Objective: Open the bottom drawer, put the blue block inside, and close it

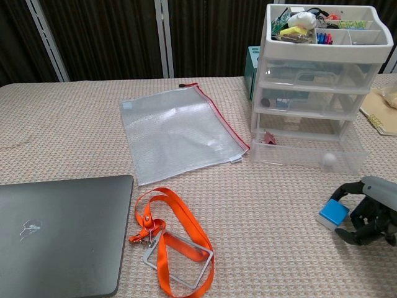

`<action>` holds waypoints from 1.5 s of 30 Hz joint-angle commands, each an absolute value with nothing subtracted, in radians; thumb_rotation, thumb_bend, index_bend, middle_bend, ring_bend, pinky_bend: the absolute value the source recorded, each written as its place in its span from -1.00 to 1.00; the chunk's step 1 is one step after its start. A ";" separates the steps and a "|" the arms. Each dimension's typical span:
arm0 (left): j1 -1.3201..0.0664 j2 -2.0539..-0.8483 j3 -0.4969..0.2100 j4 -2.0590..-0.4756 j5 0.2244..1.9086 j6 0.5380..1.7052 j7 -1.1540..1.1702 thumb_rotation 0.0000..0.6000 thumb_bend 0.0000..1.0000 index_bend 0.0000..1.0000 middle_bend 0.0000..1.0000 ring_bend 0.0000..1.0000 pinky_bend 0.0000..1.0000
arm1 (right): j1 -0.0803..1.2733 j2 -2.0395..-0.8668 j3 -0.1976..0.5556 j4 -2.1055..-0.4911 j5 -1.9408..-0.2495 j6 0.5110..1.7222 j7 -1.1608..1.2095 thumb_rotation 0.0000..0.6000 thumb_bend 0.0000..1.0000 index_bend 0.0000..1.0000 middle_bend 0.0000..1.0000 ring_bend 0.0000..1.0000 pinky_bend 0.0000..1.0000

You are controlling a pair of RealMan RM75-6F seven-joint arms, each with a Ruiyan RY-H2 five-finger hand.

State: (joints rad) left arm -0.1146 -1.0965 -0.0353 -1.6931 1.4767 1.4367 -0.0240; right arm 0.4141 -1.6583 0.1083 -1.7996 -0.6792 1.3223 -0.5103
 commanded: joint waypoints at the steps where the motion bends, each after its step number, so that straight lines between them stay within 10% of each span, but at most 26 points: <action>1: -0.115 -1.097 -0.036 -1.694 1.476 1.436 -0.023 1.00 -0.64 -0.73 -1.00 -1.00 -1.00 | 0.412 -1.659 0.109 -1.799 -0.683 1.317 -0.508 1.00 -0.39 -0.49 0.64 0.67 0.41; 17: -0.115 -1.096 -0.037 -1.696 1.471 1.434 -0.023 1.00 -0.63 -0.73 -1.00 -1.00 -1.00 | 0.409 -1.675 0.112 -1.811 -0.686 1.304 -0.518 1.00 -0.38 -0.52 0.64 0.67 0.41; 25: -0.114 -1.095 -0.037 -1.698 1.471 1.433 -0.026 1.00 -0.62 -0.73 -1.00 -1.00 -1.00 | 0.407 -1.694 0.118 -1.788 -0.680 1.318 -0.534 1.00 -0.35 0.15 0.66 0.70 0.41; 45: -0.115 -1.095 -0.037 -1.698 1.471 1.433 -0.028 1.00 -0.62 -0.73 -1.00 -1.00 -1.00 | 0.400 -1.677 0.157 -1.810 -0.747 1.350 -0.516 1.00 -0.35 0.42 0.67 0.70 0.41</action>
State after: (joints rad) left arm -0.1145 -1.0946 -0.0373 -1.6977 1.4713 1.4334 -0.0285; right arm 0.3998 -1.6774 0.1564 -1.8096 -0.7467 1.3498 -0.5161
